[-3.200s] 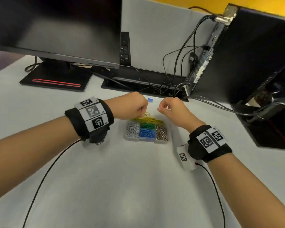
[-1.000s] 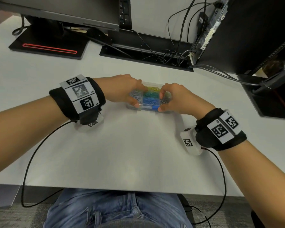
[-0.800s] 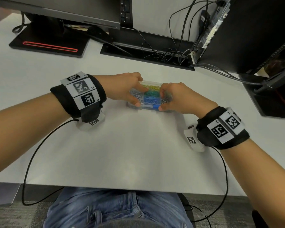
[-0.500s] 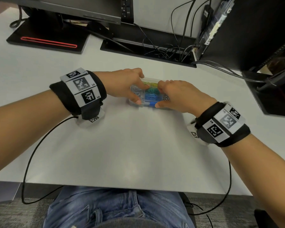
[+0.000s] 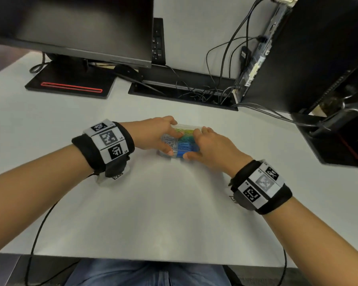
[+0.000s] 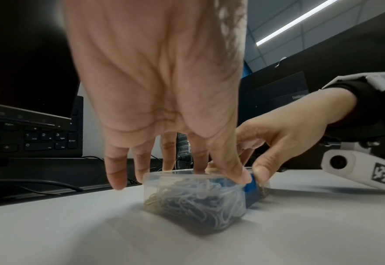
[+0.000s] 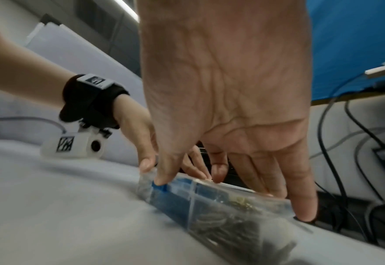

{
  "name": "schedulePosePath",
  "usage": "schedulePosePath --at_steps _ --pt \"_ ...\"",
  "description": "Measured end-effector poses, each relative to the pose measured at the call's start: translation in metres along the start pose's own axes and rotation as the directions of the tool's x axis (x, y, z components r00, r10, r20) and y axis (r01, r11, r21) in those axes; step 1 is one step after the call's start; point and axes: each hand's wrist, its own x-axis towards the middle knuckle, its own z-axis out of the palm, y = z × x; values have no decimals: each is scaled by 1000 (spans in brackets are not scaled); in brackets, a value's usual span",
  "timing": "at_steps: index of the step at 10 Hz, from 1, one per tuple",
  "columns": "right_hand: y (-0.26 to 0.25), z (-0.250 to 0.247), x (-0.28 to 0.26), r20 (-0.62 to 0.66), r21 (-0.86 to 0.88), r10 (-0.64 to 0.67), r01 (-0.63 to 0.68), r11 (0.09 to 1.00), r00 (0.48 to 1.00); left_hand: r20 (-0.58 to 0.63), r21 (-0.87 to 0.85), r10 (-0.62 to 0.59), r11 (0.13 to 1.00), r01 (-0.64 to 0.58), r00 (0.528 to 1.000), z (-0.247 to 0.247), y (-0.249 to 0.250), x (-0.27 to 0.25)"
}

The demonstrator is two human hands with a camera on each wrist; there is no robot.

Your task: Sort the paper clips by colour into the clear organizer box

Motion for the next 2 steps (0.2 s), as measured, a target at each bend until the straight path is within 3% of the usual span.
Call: schedulePosePath --at_steps 1,2 --pt "7 -11 -15 44 289 9 -21 957 999 -28 52 -20 998 21 999 2 1 -6" --pt "24 -14 -43 85 426 55 -86 901 995 -41 40 -191 980 192 981 9 -1 -30"
